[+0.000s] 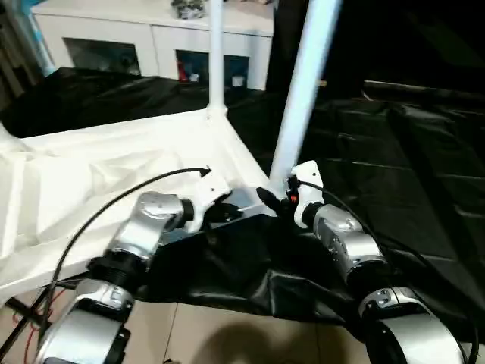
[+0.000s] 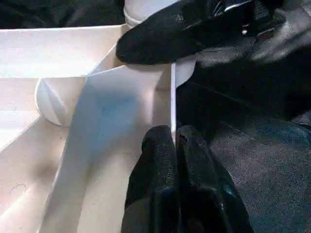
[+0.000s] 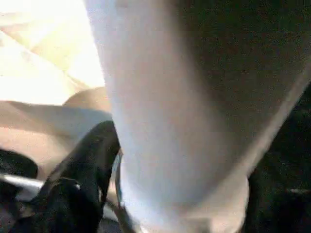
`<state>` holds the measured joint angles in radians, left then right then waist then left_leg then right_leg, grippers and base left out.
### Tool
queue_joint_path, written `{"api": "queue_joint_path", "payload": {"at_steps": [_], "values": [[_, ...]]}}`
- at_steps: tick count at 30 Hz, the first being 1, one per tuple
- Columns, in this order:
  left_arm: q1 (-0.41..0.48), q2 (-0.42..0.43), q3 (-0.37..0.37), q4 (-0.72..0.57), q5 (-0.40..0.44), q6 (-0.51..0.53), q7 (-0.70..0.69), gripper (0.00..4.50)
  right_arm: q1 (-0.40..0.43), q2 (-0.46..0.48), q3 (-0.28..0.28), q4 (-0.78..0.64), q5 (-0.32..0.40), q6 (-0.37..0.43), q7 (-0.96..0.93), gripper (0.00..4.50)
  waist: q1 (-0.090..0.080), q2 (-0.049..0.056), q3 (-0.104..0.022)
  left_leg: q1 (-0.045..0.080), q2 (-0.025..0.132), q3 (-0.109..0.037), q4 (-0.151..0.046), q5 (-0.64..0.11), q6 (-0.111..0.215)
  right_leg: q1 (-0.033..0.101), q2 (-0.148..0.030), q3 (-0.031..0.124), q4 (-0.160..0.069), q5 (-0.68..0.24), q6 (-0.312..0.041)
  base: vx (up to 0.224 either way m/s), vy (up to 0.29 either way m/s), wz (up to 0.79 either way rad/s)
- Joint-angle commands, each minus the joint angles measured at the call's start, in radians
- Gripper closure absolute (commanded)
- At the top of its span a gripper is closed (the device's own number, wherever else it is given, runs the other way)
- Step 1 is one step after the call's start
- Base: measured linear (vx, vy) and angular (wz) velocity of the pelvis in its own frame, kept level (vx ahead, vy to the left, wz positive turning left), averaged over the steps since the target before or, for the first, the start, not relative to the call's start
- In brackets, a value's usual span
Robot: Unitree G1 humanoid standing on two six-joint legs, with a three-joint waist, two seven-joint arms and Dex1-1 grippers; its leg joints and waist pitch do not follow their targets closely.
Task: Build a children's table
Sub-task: Rotate leg to tighten
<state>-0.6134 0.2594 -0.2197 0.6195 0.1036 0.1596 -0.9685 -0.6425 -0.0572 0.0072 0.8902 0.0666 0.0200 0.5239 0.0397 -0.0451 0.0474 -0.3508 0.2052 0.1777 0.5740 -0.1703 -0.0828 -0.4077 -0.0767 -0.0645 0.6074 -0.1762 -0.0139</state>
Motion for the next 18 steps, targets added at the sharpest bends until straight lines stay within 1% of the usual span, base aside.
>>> {"api": "queue_joint_path", "payload": {"at_steps": [1,2,3,4,5,6,7,8,9,10,12,13,15,16,18], "values": [[0.016,-0.059,-0.056,-0.040,-0.049,-0.021,-0.045,4.50,-0.005,0.026,0.071,0.012,-0.009,0.015,0.113,0.59,0.000,0.009,-0.054,0.001,0.024,-0.007,-0.071,-0.337,0.008,0.039,-0.057,0.044,-0.090,-0.357,-0.171,0.000,0.000,0.00],[0.019,-0.049,-0.055,-0.043,-0.049,-0.020,-0.056,4.50,-0.001,0.014,0.078,0.000,-0.007,0.011,0.153,0.59,0.001,0.009,-0.054,0.002,0.025,-0.007,-0.071,-0.335,0.010,0.038,-0.058,0.044,-0.090,-0.347,-0.176,0.000,0.000,0.00],[0.020,-0.040,-0.054,-0.042,-0.049,-0.026,-0.066,4.50,0.005,0.002,0.088,-0.013,-0.007,0.005,0.194,0.59,0.001,0.009,-0.054,0.001,0.024,-0.006,-0.070,-0.331,0.017,0.040,-0.057,0.045,-0.088,-0.327,-0.184,0.000,0.000,0.00],[0.023,-0.032,-0.052,-0.043,-0.050,-0.034,-0.079,4.50,0.012,-0.011,0.099,-0.026,-0.008,-0.007,0.236,0.59,0.001,0.008,-0.055,-0.002,0.024,-0.005,-0.069,-0.315,0.023,0.043,-0.057,0.045,-0.085,-0.305,-0.191,0.000,0.000,0.00],[0.023,-0.032,-0.052,-0.043,-0.050,-0.034,-0.079,4.50,0.012,-0.011,0.099,-0.026,-0.008,-0.007,0.236,0.59,0.003,0.009,-0.056,-0.001,0.025,-0.005,-0.069,-0.306,0.026,0.044,-0.058,0.045,-0.085,-0.295,-0.194,0.000,0.000,0.00],[0.026,-0.007,-0.048,-0.038,-0.054,-0.053,-0.117,4.50,0.033,-0.049,0.121,-0.073,0.006,-0.020,0.350,0.59,0.003,0.007,-0.057,-0.001,0.023,-0.003,-0.067,-0.291,0.032,0.045,-0.058,0.045,-0.083,-0.278,-0.199,0.000,0.000,0.00],[0.027,-0.003,-0.048,-0.038,-0.055,-0.057,-0.124,4.50,0.037,-0.055,0.123,-0.081,0.009,-0.021,0.368,0.59,0.007,0.005,-0.057,-0.003,0.022,-0.002,-0.065,-0.280,0.043,0.049,-0.057,0.045,-0.082,-0.266,-0.199,0.000,0.000,0.00],[0.029,0.009,-0.046,-0.036,-0.057,-0.062,-0.142,4.50,0.046,-0.072,0.129,-0.104,0.020,-0.017,0.415,0.59,0.008,0.004,-0.056,-0.004,0.022,-0.001,-0.066,-0.274,0.048,0.049,-0.057,0.046,-0.082,-0.261,-0.199,0.000,0.000,0.00],[0.028,0.029,-0.045,-0.030,-0.057,-0.073,-0.169,4.50,0.058,-0.098,0.137,-0.137,0.037,-0.002,0.482,0.59,0.011,0.004,-0.057,-0.005,0.022,-0.002,-0.066,-0.263,0.053,0.051,-0.058,0.045,-0.081,-0.260,-0.200,0.000,0.000,0.00],[0.027,0.041,-0.045,-0.025,-0.059,-0.084,-0.189,4.50,0.063,-0.114,0.142,-0.153,0.045,0.009,0.518,0.59,0.014,0.005,-0.056,-0.002,0.024,-0.001,-0.066,-0.263,0.057,0.050,-0.058,0.045,-0.082,-0.263,-0.200,0.000,0.000,0.00],[0.025,0.062,-0.042,-0.018,-0.064,-0.098,-0.226,4.50,0.071,-0.140,0.149,-0.174,0.053,0.027,0.580,0.59,0.019,0.006,-0.054,-0.002,0.026,-0.001,-0.068,-0.267,0.054,0.051,-0.057,0.043,-0.082,-0.282,-0.201,0.000,0.000,0.00],[0.022,0.077,-0.041,-0.011,-0.065,-0.104,-0.250,4.50,0.076,-0.156,0.156,-0.186,0.058,0.043,0.620,0.59,0.021,0.006,-0.053,-0.001,0.029,0.000,-0.068,-0.270,0.051,0.048,-0.056,0.043,-0.081,-0.288,-0.200,0.000,0.000,0.00],[0.014,0.096,-0.045,0.004,-0.058,-0.113,-0.273,4.50,0.080,-0.173,0.167,-0.195,0.054,0.049,0.651,0.59,0.024,0.008,-0.053,-0.001,0.030,0.000,-0.069,-0.272,0.044,0.048,-0.057,0.042,-0.079,-0.289,-0.202,0.000,0.000,0.00],[0.011,0.102,-0.046,0.010,-0.056,-0.115,-0.283,4.50,0.081,-0.179,0.170,-0.197,0.051,0.048,0.658,0.84,0.025,0.007,-0.053,0.000,0.030,0.000,-0.069,-0.273,0.041,0.048,-0.057,0.042,-0.079,-0.288,-0.202,0.000,0.000,0.00],[-0.002,0.120,-0.050,0.033,-0.053,-0.125,-0.310,4.50,0.088,-0.189,0.173,-0.221,0.056,0.066,0.685,0.90,0.025,0.005,-0.054,0.000,0.029,0.000,-0.069,-0.274,0.034,0.048,-0.059,0.043,-0.079,-0.294,-0.203,0.000,0.000,0.00]]}}
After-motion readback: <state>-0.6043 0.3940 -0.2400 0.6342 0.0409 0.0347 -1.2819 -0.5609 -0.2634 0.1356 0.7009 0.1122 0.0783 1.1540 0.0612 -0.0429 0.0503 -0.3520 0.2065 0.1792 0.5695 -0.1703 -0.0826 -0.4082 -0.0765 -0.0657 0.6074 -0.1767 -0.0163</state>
